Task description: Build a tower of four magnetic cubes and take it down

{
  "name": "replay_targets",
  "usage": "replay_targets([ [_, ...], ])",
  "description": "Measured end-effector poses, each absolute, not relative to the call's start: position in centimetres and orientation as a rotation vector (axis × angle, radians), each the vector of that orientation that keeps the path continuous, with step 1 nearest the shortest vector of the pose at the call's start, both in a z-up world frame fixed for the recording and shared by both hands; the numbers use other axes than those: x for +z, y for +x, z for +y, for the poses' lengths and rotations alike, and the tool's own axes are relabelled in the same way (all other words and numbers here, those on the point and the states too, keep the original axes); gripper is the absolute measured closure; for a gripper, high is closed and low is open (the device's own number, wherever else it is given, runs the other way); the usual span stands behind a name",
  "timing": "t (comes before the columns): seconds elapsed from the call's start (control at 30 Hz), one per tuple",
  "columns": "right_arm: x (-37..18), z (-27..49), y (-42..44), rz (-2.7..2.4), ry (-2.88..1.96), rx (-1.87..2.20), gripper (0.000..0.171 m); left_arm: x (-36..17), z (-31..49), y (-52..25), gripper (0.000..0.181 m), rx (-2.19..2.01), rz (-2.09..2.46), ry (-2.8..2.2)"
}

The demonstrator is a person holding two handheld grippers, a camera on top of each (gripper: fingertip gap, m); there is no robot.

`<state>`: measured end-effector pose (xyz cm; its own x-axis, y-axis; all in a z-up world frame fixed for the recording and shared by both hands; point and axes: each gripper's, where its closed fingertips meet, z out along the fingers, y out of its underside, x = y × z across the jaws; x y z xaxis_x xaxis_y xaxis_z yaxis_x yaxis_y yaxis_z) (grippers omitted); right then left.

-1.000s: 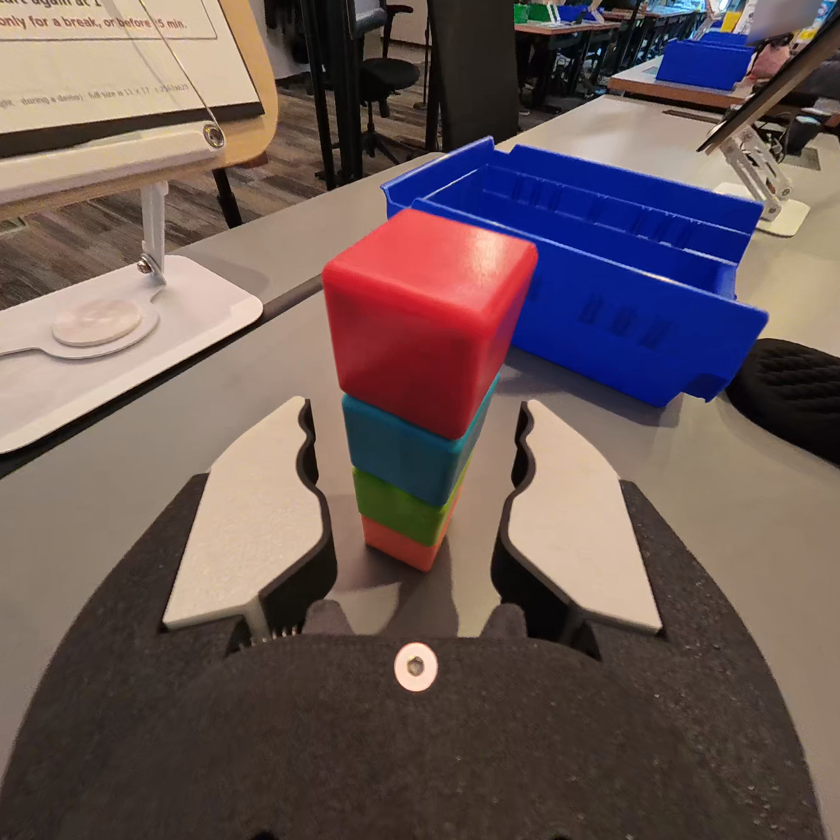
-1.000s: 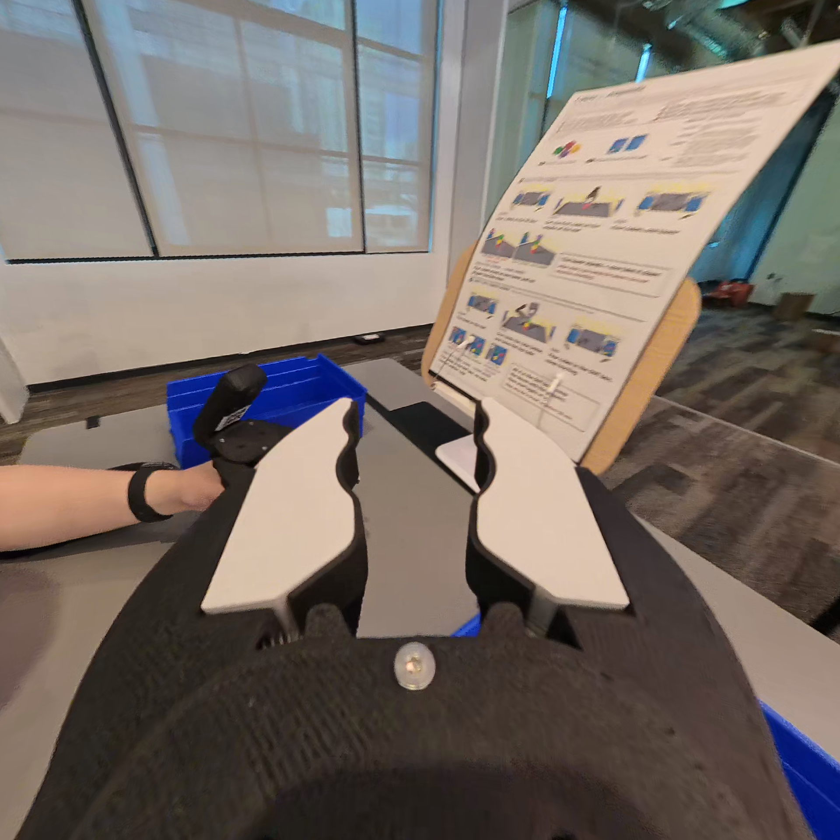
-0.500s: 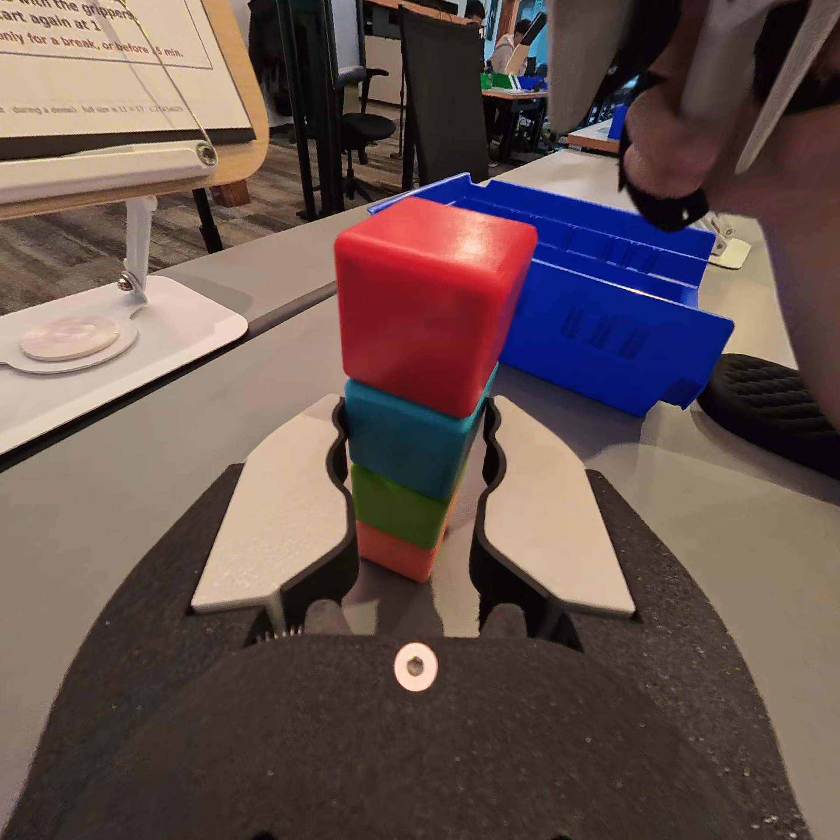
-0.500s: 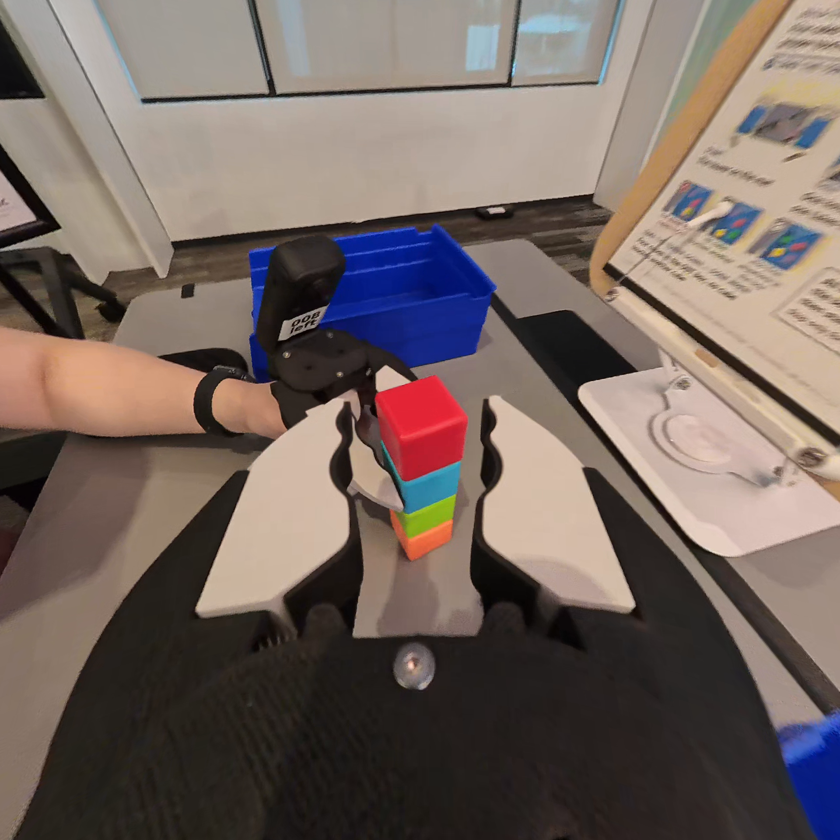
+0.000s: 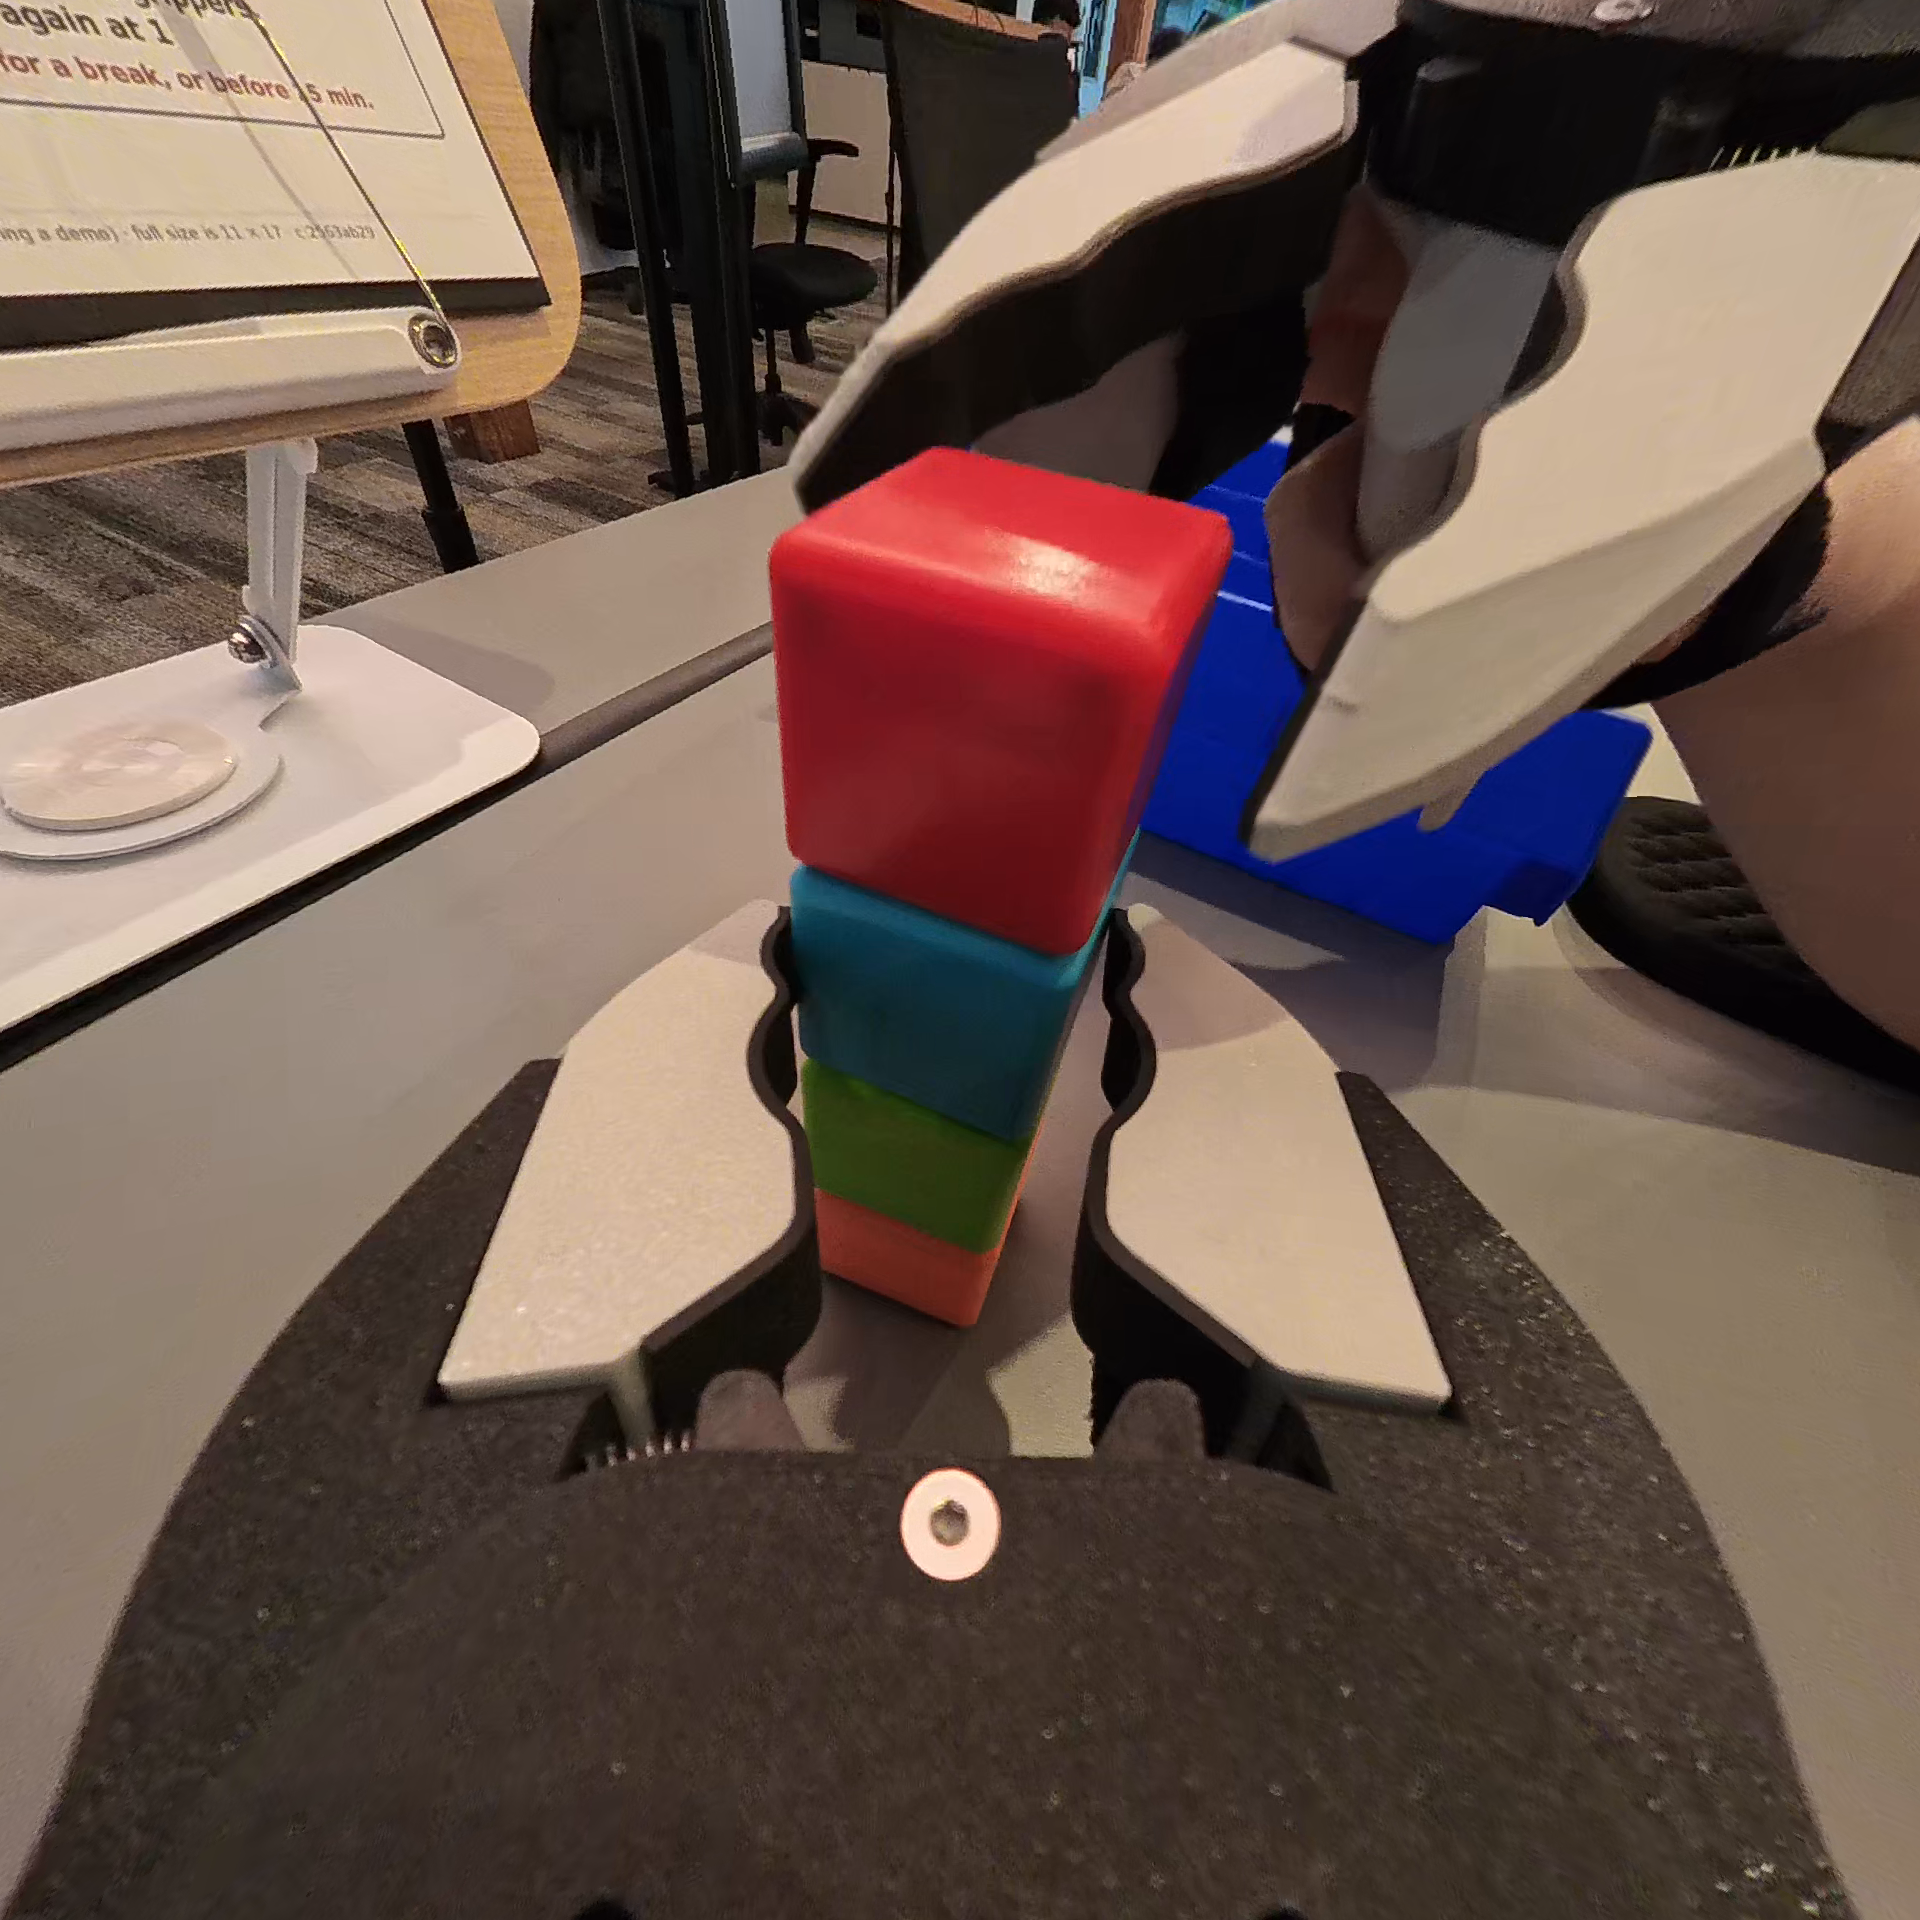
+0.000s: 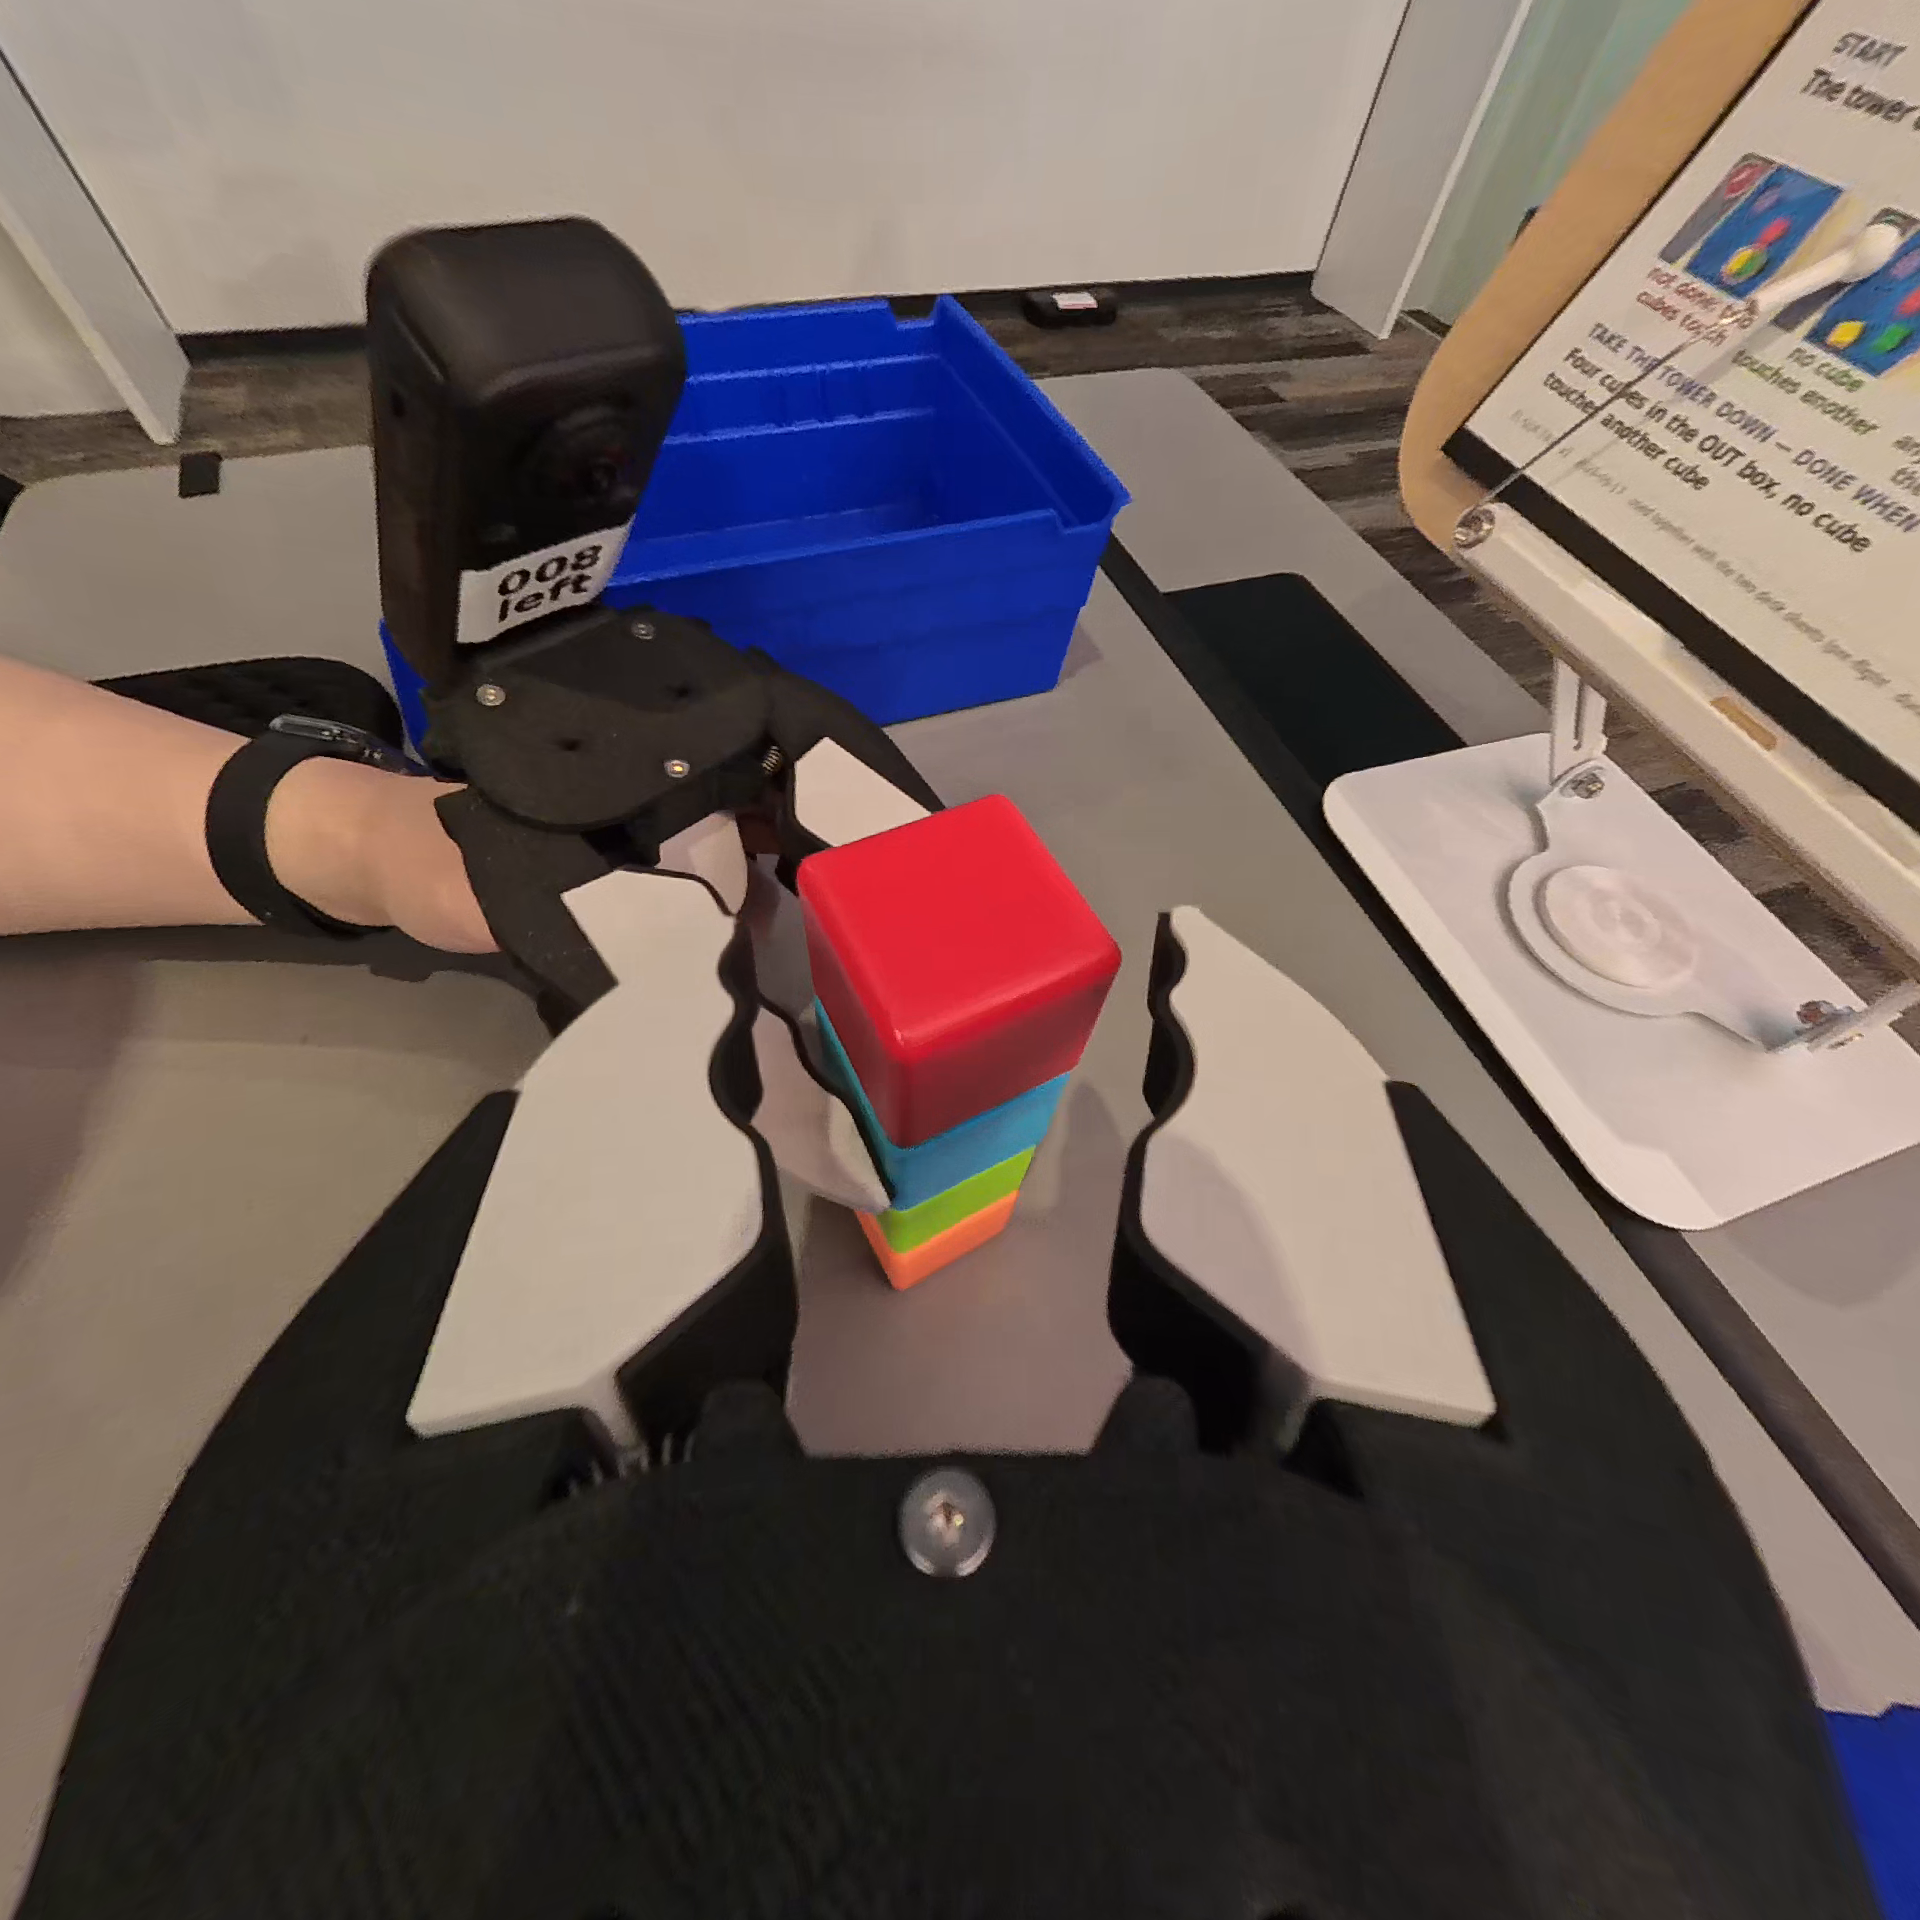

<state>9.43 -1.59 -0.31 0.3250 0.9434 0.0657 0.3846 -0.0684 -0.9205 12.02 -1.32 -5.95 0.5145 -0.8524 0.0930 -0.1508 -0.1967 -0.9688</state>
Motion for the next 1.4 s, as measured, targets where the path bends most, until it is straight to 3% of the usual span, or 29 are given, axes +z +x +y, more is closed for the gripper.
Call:
replay_targets([
  [0.1, -1.0, -1.2, 9.6, -1.210, -1.666, 0.728, 0.101, -6.0, -1.3, 12.0, 0.125, -0.807, 0.865, -1.669],
  [0.17, -1.2, -1.3, 9.5, -1.208, -1.680, 0.772, 0.113, -6.0, -1.3, 12.1, 0.125, -0.807, 0.866, -1.671],
  [0.8, -1.0, -1.6, 9.4, -1.186, -1.694, 0.835, 0.120, -6.0, -1.3, 11.9, 0.125, -0.806, 0.860, -1.688],
  [1.03, 3.1, -2.0, 10.6, -1.056, -1.615, 0.947, 0.122, -6.0, -1.3, 11.9, 0.125, -0.798, 0.862, -1.693],
  [1.23, 6.7, 0.6, 18.5, -0.959, -1.625, 0.640, 0.122, -6.0, -1.3, 11.9, 0.126, -0.786, 0.868, -1.698],
  [1.4, 1.0, 6.6, 33.0, -0.518, -2.035, 0.323, 0.122, -6.0, -1.4, 12.0, 0.126, -0.785, 0.872, -1.700],
])
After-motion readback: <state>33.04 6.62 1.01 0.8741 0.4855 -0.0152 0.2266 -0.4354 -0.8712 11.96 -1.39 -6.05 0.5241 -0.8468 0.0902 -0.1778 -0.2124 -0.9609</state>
